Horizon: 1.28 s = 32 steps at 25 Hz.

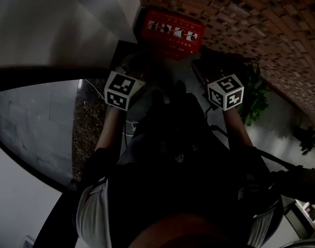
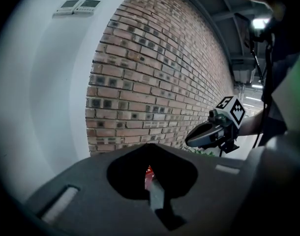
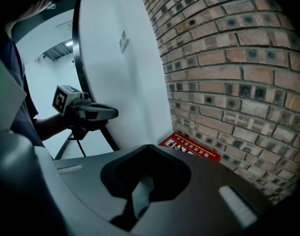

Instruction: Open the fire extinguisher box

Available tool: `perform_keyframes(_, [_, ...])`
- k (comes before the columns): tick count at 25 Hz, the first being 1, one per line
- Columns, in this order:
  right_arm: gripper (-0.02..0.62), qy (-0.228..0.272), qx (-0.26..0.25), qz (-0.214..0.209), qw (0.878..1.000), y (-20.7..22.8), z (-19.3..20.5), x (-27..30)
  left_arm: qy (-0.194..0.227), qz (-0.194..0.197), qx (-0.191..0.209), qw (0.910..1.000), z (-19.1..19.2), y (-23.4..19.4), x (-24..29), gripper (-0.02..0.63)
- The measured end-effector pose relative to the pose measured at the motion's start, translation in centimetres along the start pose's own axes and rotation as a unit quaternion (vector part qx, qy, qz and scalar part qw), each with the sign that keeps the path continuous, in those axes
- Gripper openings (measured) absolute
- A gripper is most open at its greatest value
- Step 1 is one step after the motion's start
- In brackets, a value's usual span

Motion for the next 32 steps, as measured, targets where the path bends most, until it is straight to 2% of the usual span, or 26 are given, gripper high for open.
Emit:
perform_keyframes(6, [0.002, -0.024, 0.023, 0.013, 0.999, 2.7, 1.3, 2.7, -0.01, 0.005, -0.009, 0.9999, 0.6, -0.1, 1.2, 0.0])
perform_keyframes(9, [0.002, -0.033, 0.066, 0.018, 0.997, 5.0, 2.5, 5.0, -0.023, -0.002, -0.007, 0.9997, 0.9, -0.4, 2.1, 0.0])
perform_keyframes(10, [0.049, -0.042, 0.085, 0.019, 0.995, 6.0, 3.4, 6.1, -0.029, -0.002, -0.007, 0.9995, 1.1, -0.4, 2.5, 0.0])
perform_keyframes(11, [0.15, -0.055, 0.107, 0.019, 0.993, 7.1, 4.4, 7.3, -0.036, 0.001, -0.006, 0.9993, 1.4, -0.4, 3.0, 0.0])
perform_keyframes(15, [0.166, -0.101, 0.207, 0.031, 0.973, 11.5, 9.1, 11.6, -0.059, 0.018, 0.0, 0.9981, 1.8, -0.4, 5.3, 0.0])
perform_keyframes(18, [0.166, -0.117, 0.264, 0.042, 0.956, 14.1, 11.5, 14.0, -0.075, 0.032, 0.005, 0.9967, 2.0, -0.5, 7.0, 0.0])
perform_keyframes(26, [0.164, -0.141, 0.364, 0.06, 0.919, 18.3, 16.4, 19.7, -0.117, 0.041, 0.019, 0.992, 3.2, -1.6, 10.2, 0.0])
perform_keyframes(32, [0.167, -0.127, 0.408, 0.068, 0.901, 20.7, 17.3, 23.1, -0.134, 0.052, 0.02, 0.9895, 4.1, -2.1, 11.5, 0.0])
Point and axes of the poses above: the fingertips, and each gripper's own axes: x forward along the fingers, y to its right, z out of its underside, the point moved 4 cm from there along -x, backward along the fingers, and after that the axes turned 7 degrees about x, right-handed, at the moved point
